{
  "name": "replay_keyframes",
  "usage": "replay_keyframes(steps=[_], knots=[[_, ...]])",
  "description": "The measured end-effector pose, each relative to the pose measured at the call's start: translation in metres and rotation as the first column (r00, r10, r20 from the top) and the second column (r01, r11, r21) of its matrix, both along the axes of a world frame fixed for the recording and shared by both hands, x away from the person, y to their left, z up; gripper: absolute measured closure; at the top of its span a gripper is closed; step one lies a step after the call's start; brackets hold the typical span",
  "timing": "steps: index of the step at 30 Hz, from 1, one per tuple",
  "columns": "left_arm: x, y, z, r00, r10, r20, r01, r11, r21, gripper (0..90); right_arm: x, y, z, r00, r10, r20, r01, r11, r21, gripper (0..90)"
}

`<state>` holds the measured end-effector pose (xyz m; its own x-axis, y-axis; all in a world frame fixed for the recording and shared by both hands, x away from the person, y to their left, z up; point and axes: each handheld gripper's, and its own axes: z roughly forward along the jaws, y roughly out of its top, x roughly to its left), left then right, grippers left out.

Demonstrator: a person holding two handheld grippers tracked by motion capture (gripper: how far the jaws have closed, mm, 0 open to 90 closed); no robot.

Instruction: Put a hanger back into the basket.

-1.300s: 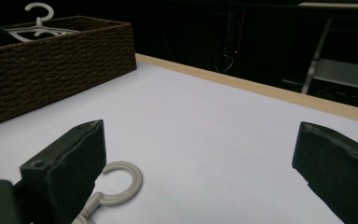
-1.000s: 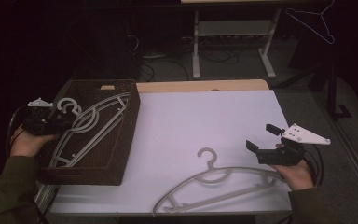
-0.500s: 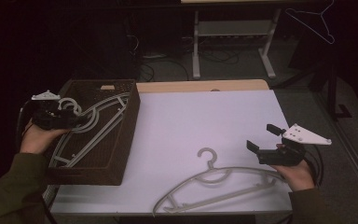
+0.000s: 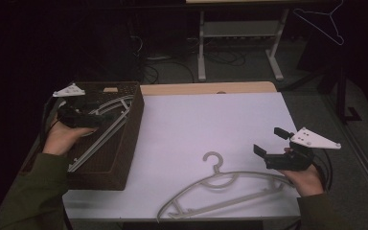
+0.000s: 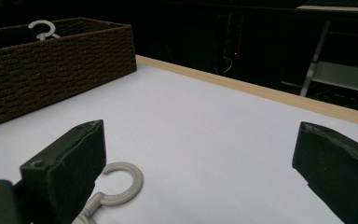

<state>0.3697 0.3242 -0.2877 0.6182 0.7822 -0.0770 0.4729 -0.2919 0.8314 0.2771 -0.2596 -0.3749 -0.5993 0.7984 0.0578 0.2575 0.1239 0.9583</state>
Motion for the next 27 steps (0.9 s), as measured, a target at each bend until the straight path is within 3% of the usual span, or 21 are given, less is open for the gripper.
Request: replay_keyframes(steps=[6, 13, 18, 27], knots=[[-0.004, -0.036, 0.003, 0.9964, -0.083, 0.018, 0.083, 0.9964, -0.013, 10.0, 0.0, 0.001, 0.0, 1.0, 0.003, -0.004, -0.003, 1.0, 0.001, 2.1], [-0.009, -0.08, 0.001, 0.9859, -0.166, 0.023, 0.167, 0.9851, -0.042, 4.5, 0.001, 0.001, 0.0, 1.0, 0.003, -0.004, -0.003, 1.0, 0.003, 2.1], [-0.014, -0.11, -0.003, 0.975, -0.22, 0.029, 0.222, 0.9721, -0.075, 2.9, 0.001, 0.002, -0.001, 1.0, 0.006, -0.006, -0.006, 1.0, 0.001, 2.1], [-0.027, -0.159, -0.02, 0.9476, -0.319, 0.02, 0.319, 0.9437, -0.087, 3.0, 0.001, 0.001, -0.001, 1.0, 0.007, -0.003, -0.007, 1.0, -0.001, 2.1]])
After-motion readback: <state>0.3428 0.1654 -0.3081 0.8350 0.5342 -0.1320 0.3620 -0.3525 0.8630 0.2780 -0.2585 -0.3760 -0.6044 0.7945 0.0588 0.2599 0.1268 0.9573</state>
